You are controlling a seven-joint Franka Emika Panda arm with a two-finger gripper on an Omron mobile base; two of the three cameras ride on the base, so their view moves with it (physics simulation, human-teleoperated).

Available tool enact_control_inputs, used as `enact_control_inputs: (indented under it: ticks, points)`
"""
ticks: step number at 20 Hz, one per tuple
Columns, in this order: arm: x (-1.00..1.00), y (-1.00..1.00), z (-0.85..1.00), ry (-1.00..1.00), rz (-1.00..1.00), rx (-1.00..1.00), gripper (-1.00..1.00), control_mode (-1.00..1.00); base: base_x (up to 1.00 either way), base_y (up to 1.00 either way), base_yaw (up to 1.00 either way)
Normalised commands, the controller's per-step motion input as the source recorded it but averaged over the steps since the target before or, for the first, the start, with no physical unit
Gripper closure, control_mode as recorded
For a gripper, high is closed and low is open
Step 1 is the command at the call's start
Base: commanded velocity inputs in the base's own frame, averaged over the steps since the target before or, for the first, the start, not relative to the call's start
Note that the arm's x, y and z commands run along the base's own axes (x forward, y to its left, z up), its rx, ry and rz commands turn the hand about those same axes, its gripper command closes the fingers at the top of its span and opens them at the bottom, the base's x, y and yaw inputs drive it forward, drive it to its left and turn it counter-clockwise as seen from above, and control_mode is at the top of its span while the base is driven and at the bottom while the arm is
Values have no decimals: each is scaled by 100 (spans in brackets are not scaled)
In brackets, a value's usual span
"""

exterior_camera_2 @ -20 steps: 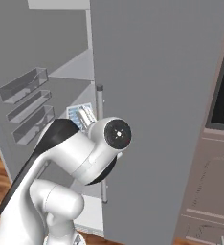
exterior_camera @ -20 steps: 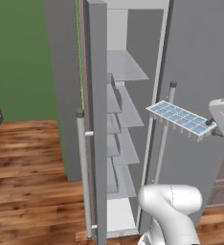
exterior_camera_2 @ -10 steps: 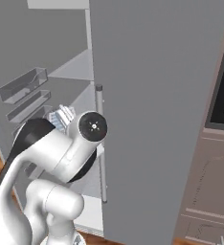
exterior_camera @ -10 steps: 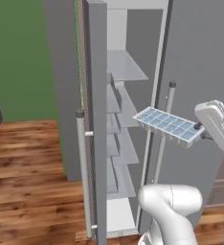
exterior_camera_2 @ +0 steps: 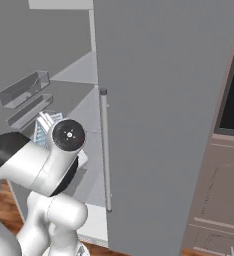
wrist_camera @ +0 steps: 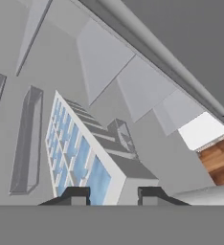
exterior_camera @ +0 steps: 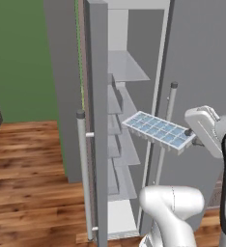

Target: The ice cube tray has been filled with water. Take the tray and place it in the freezer to make ice. Close the freezer door after placing the tray.

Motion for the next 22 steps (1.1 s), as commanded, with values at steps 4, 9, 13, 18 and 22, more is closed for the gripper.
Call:
enact_control_inputs:
  ticks: [4,9,13,18,22]
  points:
    - [-17,0,11,0,0,15,100,-100,0,0,0]
    - [-10,0,15,0,0,14,100,-100,0,0,0]
    - [-8,0,37,0,-1,5,100,-100,0,0,0]
    - [-1,0,29,0,-7,0,100,-100,0,0,0]
    - [0,0,27,0,-12,0,100,-100,0,0,0]
